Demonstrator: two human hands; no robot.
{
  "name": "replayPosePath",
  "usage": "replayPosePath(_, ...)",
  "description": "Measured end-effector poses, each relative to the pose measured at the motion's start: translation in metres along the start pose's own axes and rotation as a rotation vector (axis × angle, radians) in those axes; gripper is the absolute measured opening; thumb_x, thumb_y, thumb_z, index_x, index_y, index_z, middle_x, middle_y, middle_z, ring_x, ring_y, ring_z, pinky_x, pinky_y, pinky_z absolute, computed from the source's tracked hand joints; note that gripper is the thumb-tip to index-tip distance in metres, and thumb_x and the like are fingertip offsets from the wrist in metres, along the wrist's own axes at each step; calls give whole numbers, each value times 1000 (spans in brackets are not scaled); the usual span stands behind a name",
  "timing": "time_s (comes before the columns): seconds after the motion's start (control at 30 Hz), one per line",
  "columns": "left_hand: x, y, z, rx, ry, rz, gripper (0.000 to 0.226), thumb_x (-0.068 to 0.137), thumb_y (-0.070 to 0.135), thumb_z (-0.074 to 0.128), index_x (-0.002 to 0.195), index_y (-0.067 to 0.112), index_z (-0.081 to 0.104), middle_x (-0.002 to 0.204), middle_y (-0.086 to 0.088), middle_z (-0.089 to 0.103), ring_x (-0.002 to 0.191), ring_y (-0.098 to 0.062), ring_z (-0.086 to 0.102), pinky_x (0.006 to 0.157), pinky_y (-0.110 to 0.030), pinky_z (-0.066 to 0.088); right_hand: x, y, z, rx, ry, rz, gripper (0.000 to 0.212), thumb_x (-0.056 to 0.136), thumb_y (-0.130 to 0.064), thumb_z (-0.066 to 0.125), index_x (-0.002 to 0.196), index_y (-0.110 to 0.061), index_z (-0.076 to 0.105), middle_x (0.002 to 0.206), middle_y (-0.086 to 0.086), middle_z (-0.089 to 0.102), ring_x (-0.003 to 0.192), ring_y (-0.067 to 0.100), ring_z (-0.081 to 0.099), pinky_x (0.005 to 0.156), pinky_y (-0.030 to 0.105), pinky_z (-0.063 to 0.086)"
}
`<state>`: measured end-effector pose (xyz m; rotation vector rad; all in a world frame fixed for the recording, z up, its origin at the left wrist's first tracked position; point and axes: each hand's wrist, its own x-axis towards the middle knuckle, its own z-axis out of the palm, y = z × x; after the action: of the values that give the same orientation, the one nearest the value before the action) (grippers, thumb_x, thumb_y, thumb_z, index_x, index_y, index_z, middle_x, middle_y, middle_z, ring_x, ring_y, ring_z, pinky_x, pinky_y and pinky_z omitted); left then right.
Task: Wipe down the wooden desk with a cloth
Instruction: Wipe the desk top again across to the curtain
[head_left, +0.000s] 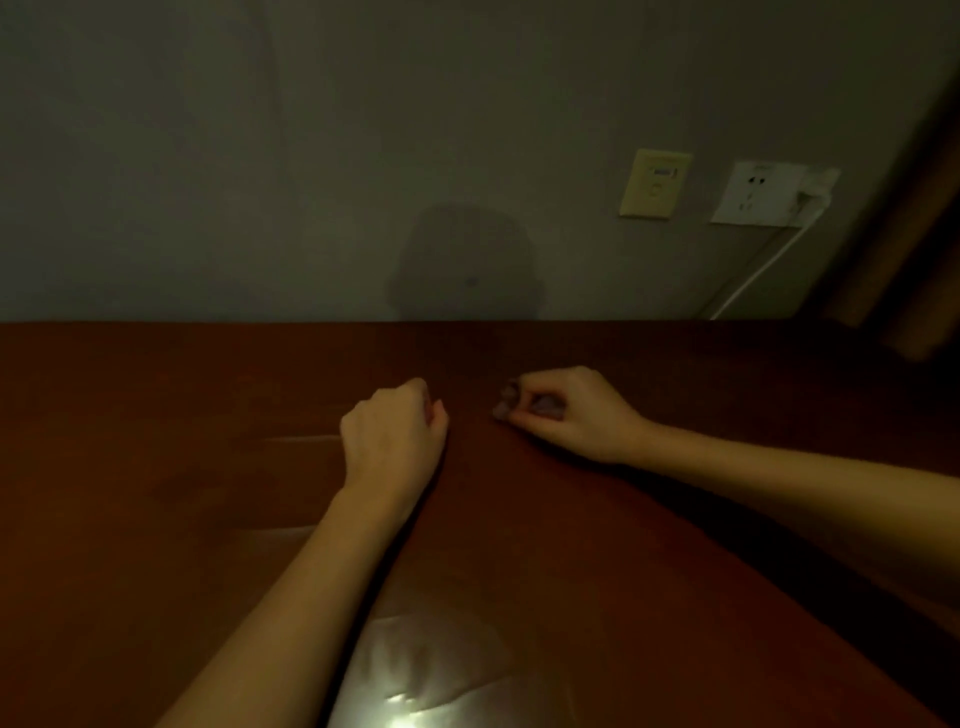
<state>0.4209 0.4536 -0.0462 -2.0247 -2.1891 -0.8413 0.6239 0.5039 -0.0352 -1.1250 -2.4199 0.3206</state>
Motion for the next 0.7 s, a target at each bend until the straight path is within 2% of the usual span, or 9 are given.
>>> replayPosePath(0.07, 1, -1, 2, 1, -8, 3, 25, 97, 34, 45, 79, 17, 52, 68, 3, 55, 65, -19, 58, 60, -30, 46, -1, 31, -18, 53, -16, 48, 17, 85, -34, 67, 72, -24, 61, 92, -24, 66, 95, 1, 64, 85, 29, 51)
replayPosePath(0.13, 1, 1, 2, 11, -12, 9, 25, 98, 33, 44, 80, 17, 51, 69, 3, 54, 64, -18, 57, 59, -29, 44, 19, 65, -27, -17, 101, 205, 24, 84, -44, 65, 69, -26, 60, 91, -15, 68, 90, 8, 64, 82, 36, 52)
replayPosePath(0.27, 3, 1, 2, 17, -19, 9, 25, 98, 33, 42, 79, 18, 48, 66, 6, 48, 65, -17, 54, 59, -29, 38, 87, 87, -8, -234, 213, 451, 29, 91, -43, 54, 90, -17, 65, 99, 7, 68, 93, 27, 61, 66, 28, 39)
replayPosePath(0.33, 2, 1, 2, 17, -18, 10, 25, 98, 33, 42, 79, 19, 48, 66, 6, 47, 64, -16, 53, 59, -29, 37, 109, 68, 9, -235, 225, 414, 28, 92, -42, 53, 96, -18, 66, 101, 7, 68, 94, 26, 62, 66, 27, 37)
replayPosePath(0.37, 1, 1, 1, 19, -18, 8, 24, 98, 33, 43, 80, 19, 48, 66, 6, 47, 64, -16, 52, 59, -29, 37, 112, 52, 17, -202, 212, 352, 26, 90, -44, 55, 90, -20, 65, 98, 4, 68, 92, 24, 63, 65, 27, 38)
replayPosePath(0.47, 0, 1, 2, 21, -11, -6, 23, 98, 34, 44, 82, 19, 49, 72, 3, 53, 67, -19, 56, 60, -30, 40, 83, 14, 23, -71, 61, 105, 19, 85, -45, 60, 76, -29, 58, 94, -14, 69, 91, 10, 64, 72, 26, 47)
replayPosePath(0.53, 1, 1, 2, 27, 1, -1, 23, 97, 34, 44, 82, 18, 50, 76, 0, 58, 72, -23, 60, 63, -31, 43, 55, 16, 7, 14, -58, 0, 13, 86, -32, 66, 76, -28, 58, 95, -23, 64, 96, 1, 63, 80, 21, 47)
replayPosePath(0.63, 1, 1, 4, 25, 7, 10, 23, 98, 33, 42, 82, 18, 49, 74, 1, 57, 71, -21, 60, 61, -29, 40, 56, 66, -19, 39, 16, 164, 16, 85, -29, 68, 75, -17, 62, 95, -16, 66, 98, 7, 63, 86, 25, 47)
replayPosePath(0.7, 2, 2, 4, 39, 9, 15, 23, 98, 33, 41, 82, 19, 48, 72, 3, 55, 67, -19, 58, 59, -28, 38, 80, 96, -21, -30, 132, 343, 21, 87, -34, 64, 79, -15, 62, 94, -2, 67, 93, 17, 62, 77, 31, 46)
